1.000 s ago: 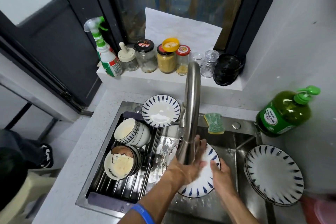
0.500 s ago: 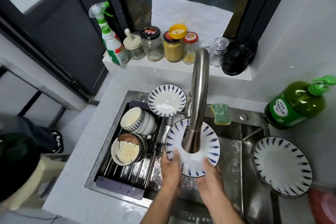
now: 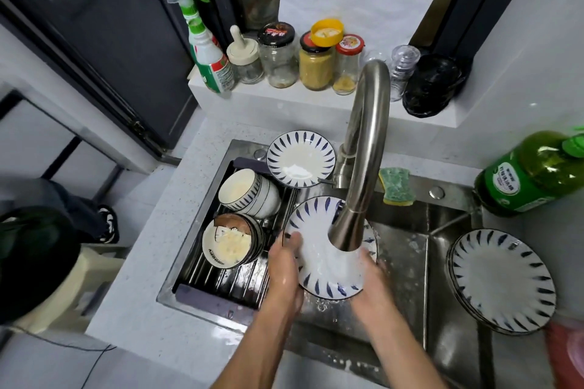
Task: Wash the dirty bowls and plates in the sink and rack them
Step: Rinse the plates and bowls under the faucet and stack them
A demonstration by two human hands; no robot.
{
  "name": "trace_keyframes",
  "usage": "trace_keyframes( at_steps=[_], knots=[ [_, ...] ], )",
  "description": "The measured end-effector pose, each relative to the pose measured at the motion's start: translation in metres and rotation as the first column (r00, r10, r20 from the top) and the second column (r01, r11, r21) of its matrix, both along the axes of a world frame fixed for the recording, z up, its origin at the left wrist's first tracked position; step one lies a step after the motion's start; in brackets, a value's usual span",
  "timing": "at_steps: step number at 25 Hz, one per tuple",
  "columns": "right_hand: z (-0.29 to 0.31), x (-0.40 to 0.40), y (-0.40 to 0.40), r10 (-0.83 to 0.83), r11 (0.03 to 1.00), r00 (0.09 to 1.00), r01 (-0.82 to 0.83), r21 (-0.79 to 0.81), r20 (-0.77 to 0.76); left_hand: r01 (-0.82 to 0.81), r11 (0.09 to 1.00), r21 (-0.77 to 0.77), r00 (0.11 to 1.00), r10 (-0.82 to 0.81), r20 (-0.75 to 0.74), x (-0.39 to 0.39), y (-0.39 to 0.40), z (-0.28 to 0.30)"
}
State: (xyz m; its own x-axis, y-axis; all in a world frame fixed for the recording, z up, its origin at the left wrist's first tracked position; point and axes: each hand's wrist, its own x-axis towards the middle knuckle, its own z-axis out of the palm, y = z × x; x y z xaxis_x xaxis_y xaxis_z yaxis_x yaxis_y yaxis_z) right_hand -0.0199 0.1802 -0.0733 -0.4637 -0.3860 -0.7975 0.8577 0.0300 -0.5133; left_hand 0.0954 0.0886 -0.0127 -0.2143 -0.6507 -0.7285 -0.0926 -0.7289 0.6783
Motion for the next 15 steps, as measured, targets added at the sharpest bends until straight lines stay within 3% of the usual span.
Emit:
trace_keyframes(
  at_steps=[2, 4, 6, 7, 9, 12, 13, 15],
  knots=[
    [0.014, 0.007, -0.001, 0.026, 0.999, 1.0, -0.026, -0.019, 0.002, -0.073, 0.982, 0.177, 0.983, 0.101, -0.156, -0.003, 0.021, -0.004],
    [0.023, -0.006, 0.001, 0.04, 0.996, 0.985, -0.027, 0.082, -0.166, -0.016, 0.982, 0.188, 0.995, 0.035, -0.095, -0.002, 0.02, -0.007],
    [0.033, -0.016, 0.003, -0.021, 0.998, 0.974, 0.033, 0.05, -0.226, -0.111, 0.98, 0.168, 0.992, 0.118, -0.036, -0.007, 0.009, -0.011],
    [0.034, -0.014, 0.005, -0.055, 0.998, 0.977, 0.058, 0.012, -0.207, -0.153, 0.974, 0.167, 0.986, 0.163, -0.046, -0.01, 0.009, -0.005],
    [0.026, 0.003, 0.003, -0.043, 0.998, 0.999, 0.043, -0.056, -0.003, -0.091, 0.986, 0.141, 0.994, 0.099, -0.052, -0.015, 0.022, 0.008],
    [0.013, 0.024, -0.007, 0.096, 0.995, 0.984, -0.093, -0.026, 0.149, 0.201, 0.964, -0.173, 0.954, -0.152, 0.258, -0.002, 0.016, 0.028],
    [0.013, 0.028, -0.011, 0.144, 0.99, 0.978, -0.141, -0.025, 0.152, 0.322, 0.893, -0.315, 0.902, -0.188, 0.389, 0.009, 0.007, 0.03],
    [0.02, 0.028, -0.016, 0.205, 0.979, 0.966, -0.2, -0.051, 0.155, 0.495, 0.638, -0.589, 0.806, -0.085, 0.586, 0.026, -0.009, 0.034]
  ],
)
